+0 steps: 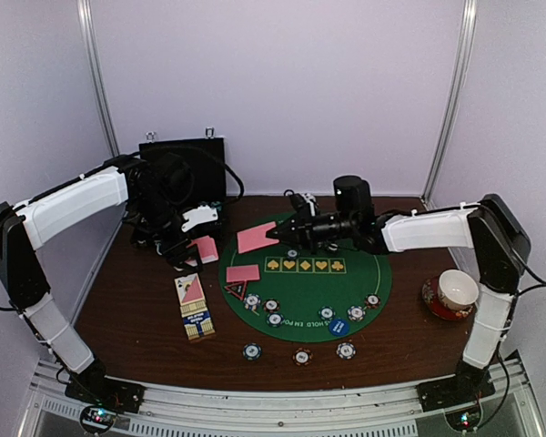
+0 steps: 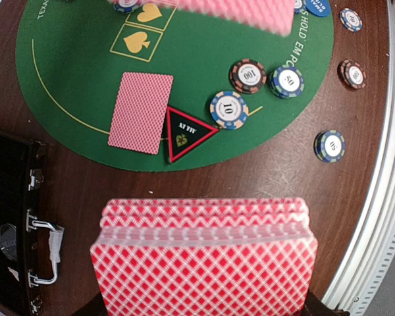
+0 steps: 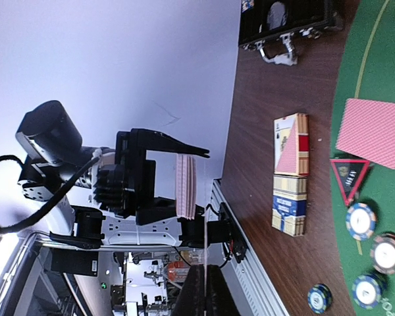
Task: Distribute texas hold em gaming equipment
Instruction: Pick up the poker card from the face-down deck piles, then distribute the poker card in the small blind area.
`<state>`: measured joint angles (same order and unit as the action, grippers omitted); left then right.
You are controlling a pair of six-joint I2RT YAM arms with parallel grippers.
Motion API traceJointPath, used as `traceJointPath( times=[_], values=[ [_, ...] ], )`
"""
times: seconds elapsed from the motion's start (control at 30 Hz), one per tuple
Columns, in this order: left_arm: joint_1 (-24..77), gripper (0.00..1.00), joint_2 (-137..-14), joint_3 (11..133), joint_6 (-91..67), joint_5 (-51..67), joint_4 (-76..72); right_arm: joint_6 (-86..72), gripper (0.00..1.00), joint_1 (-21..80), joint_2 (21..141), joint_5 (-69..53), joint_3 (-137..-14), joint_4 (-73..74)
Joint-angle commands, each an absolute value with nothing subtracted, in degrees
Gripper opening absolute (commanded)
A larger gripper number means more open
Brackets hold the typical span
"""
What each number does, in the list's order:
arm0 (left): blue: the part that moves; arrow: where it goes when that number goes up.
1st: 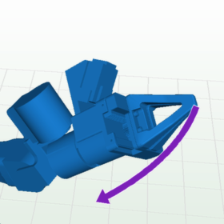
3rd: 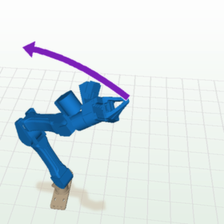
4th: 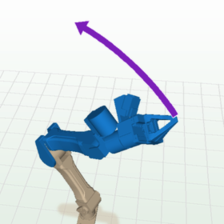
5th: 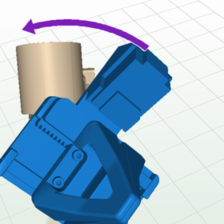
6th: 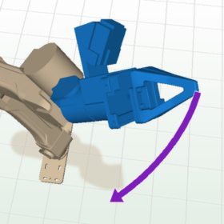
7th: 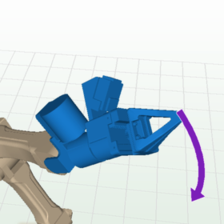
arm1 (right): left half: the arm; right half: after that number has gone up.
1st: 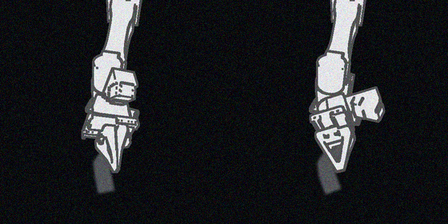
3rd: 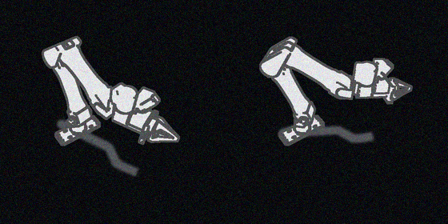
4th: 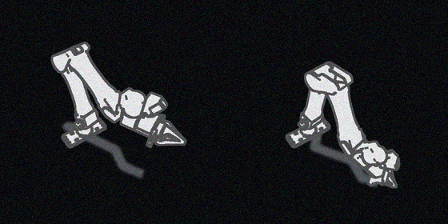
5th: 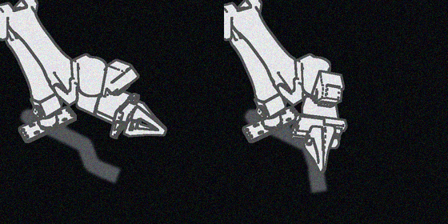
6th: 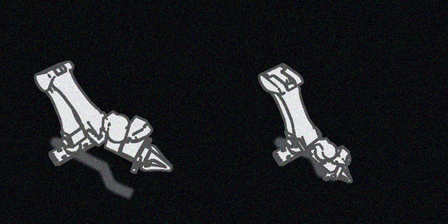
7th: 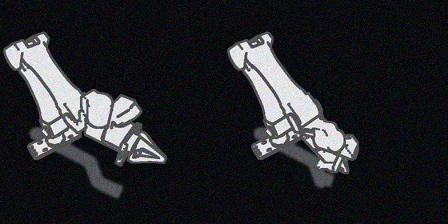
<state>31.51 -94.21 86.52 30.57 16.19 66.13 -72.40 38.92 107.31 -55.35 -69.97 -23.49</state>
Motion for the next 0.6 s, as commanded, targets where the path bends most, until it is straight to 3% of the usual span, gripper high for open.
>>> traceJointPath(
  times=[0.0, 0.2, 0.57],
  values=[
    [31.46, 0.17, -94.06, 87.14, 31.62, 16.26, 65.67, -63.63, 0.00, 32.93, 98.83, -56.11, -62.95, -14.18],
    [31.46, 0.17, -94.35, 87.69, 31.57, 16.80, 65.96, -46.05, 0.00, 24.13, 92.83, -53.23, -55.67, 9.81],
    [31.46, 0.17, -94.81, 88.49, 31.46, 17.57, 66.68, -33.04, 0.00, 18.90, 92.74, -45.49, -53.41, 23.00]
  ],
)
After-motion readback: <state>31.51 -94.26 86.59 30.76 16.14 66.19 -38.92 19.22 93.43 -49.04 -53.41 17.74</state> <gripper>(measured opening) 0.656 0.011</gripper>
